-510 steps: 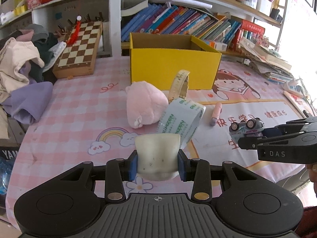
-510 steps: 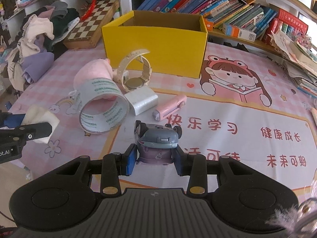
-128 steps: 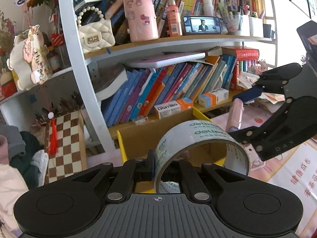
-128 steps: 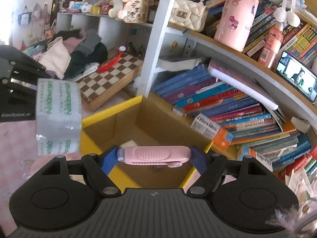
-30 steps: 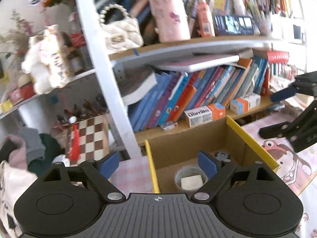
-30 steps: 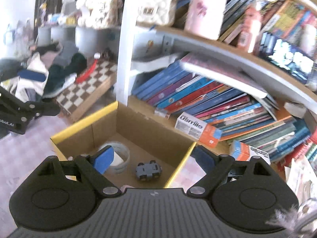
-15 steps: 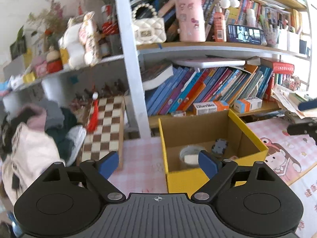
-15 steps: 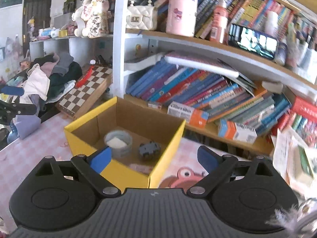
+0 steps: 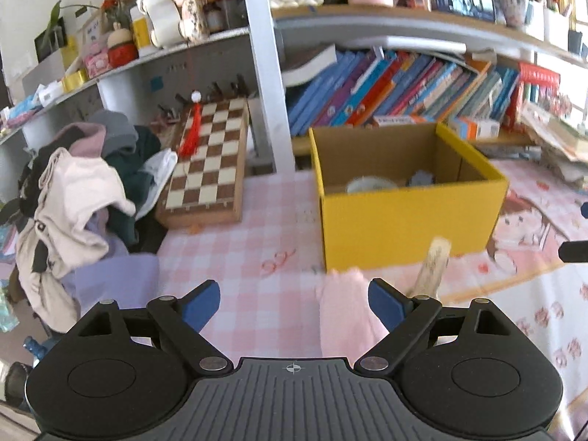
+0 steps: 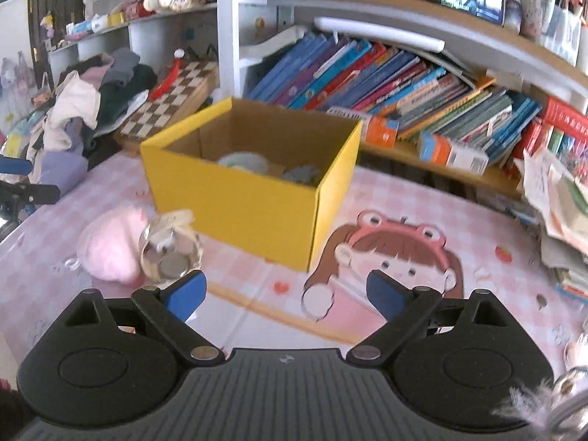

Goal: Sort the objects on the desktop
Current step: 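Withdraw both tools from the box back over the desk, then close the left gripper on the pink plush pig while the right gripper grasps the white charger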

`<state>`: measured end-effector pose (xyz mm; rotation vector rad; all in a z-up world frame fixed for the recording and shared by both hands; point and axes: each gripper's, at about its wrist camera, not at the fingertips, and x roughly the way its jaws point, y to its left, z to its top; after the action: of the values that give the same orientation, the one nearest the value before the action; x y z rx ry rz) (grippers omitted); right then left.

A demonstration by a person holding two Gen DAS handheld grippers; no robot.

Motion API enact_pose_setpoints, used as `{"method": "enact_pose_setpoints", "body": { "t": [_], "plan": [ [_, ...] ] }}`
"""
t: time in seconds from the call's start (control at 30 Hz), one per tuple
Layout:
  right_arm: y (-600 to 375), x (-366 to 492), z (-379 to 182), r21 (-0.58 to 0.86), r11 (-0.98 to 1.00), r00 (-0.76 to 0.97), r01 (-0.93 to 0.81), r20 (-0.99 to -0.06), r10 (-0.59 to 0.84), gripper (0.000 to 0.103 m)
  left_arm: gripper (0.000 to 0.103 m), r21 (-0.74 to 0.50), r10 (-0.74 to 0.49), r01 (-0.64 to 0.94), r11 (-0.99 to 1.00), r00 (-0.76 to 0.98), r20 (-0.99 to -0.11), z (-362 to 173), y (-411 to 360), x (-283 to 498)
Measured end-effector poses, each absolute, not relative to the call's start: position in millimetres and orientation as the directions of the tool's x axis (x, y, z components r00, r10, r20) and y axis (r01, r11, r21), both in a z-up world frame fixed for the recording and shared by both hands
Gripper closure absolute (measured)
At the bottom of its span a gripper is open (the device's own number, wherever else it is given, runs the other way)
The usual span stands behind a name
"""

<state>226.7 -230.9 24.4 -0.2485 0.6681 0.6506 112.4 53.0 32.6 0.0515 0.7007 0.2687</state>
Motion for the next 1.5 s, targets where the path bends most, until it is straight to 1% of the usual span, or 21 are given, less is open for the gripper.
{"method": "enact_pose_setpoints", "body": {
  "t": [0.2, 0.5, 0.7, 0.83, 0.97, 1.23, 1.5],
  "plan": [
    [-217.0, 213.2, 9.1, 0.019, 0.764, 0.552, -0.645, -0.679, 0.483, 0.009, 0.013, 0.121, 0.24, -0.216, 0.969, 0.701, -0.672, 15.2, 46.4, 101.1],
    [-190.2, 190.0, -5.6, -0.01, 0.683, 0.476, -0.73, -0.725, 0.498, 0.009, 0.013, 0.106, 0.213, -0.197, 0.975, 0.675, -0.706, -0.6, 37.8, 98.2],
    [-182.4, 182.4, -14.0, -0.002, 0.652, 0.429, -0.758, -0.755, 0.497, 0.008, 0.013, 0.099, 0.194, -0.178, 0.979, 0.659, -0.726, -9.3, 28.4, 97.7],
    [-172.7, 174.7, -19.9, -0.032, 0.609, 0.404, -0.793, -0.775, 0.486, 0.008, 0.013, 0.096, 0.18, -0.163, 0.982, 0.648, -0.74, -14.2, 21.4, 99.0],
    [-165.7, 170.7, -22.6, -0.057, 0.567, 0.39, -0.822, -0.782, 0.486, 0.008, 0.013, 0.098, 0.175, -0.154, 0.983, 0.643, -0.745, -16.0, 16.1, 101.2],
    [-161.9, 179.8, -26.6, -0.057, 0.553, 0.374, -0.831, -0.792, 0.482, 0.008, 0.013, 0.102, 0.192, -0.175, 0.979, 0.633, -0.75, -15.1, 18.0, 106.7],
    [-158.0, 189.3, -31.8, -0.057, 0.539, 0.36, -0.841, -0.802, 0.477, 0.009, 0.013, 0.112, 0.186, -0.156, 0.981, 0.62, -0.763, -18.9, 14.2, 118.1]
  ]
}}
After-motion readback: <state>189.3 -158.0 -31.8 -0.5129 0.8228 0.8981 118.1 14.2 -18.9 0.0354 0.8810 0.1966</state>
